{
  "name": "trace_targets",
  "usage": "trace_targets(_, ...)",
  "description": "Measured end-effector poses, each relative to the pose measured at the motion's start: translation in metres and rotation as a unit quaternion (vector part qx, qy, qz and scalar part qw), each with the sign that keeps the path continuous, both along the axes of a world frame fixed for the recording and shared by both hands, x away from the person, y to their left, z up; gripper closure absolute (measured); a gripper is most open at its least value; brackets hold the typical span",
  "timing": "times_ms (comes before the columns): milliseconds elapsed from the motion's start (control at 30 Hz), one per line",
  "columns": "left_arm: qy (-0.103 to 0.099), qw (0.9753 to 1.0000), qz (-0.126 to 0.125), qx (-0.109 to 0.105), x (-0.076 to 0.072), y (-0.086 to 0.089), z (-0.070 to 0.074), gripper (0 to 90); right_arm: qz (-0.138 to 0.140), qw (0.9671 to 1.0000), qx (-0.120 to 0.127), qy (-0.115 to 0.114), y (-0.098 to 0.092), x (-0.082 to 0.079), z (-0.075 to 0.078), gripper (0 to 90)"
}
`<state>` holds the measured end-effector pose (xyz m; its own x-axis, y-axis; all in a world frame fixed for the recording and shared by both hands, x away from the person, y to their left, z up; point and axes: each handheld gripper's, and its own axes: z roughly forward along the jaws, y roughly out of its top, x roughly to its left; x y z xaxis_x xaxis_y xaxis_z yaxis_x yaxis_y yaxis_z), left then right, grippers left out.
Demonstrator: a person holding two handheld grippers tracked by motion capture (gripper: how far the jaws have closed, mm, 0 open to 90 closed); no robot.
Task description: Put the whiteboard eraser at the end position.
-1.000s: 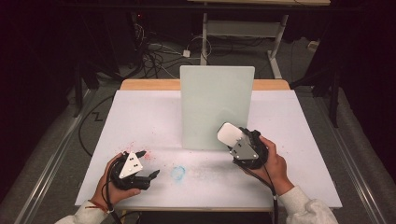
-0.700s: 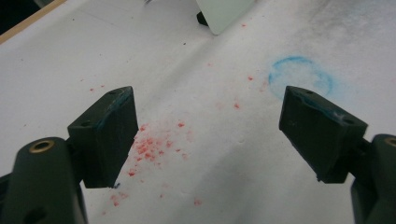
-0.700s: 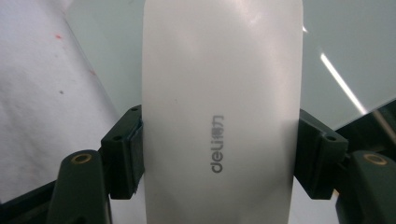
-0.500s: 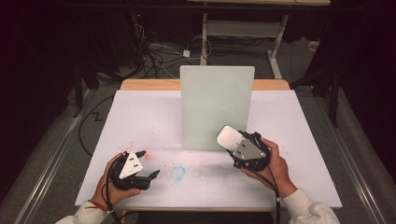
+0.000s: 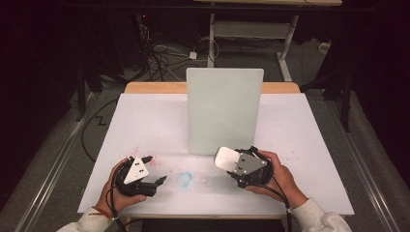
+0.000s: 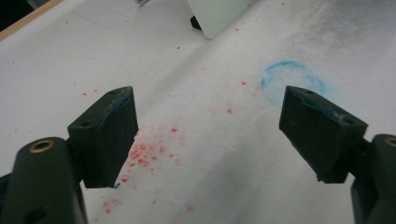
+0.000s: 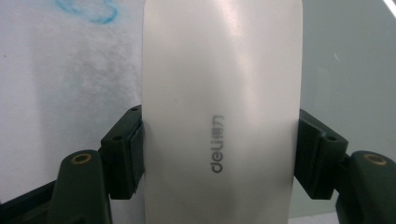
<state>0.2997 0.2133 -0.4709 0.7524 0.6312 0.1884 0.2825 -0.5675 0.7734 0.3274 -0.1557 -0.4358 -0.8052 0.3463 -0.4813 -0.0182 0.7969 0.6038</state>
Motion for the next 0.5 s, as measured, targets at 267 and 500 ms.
trace_targets(267,0.004,1.0,-0.002,0.005,0.001,-0.002,-0.002,18.7,0.031,0.9985,-0.028,0.036,0.013,0.004,-0.008,30.7)
trace_targets(500,0.008,1.0,-0.003,0.003,0.002,-0.001,-0.002,18.6,0.038,0.9972,-0.046,0.046,0.032,0.009,-0.018,30.7)
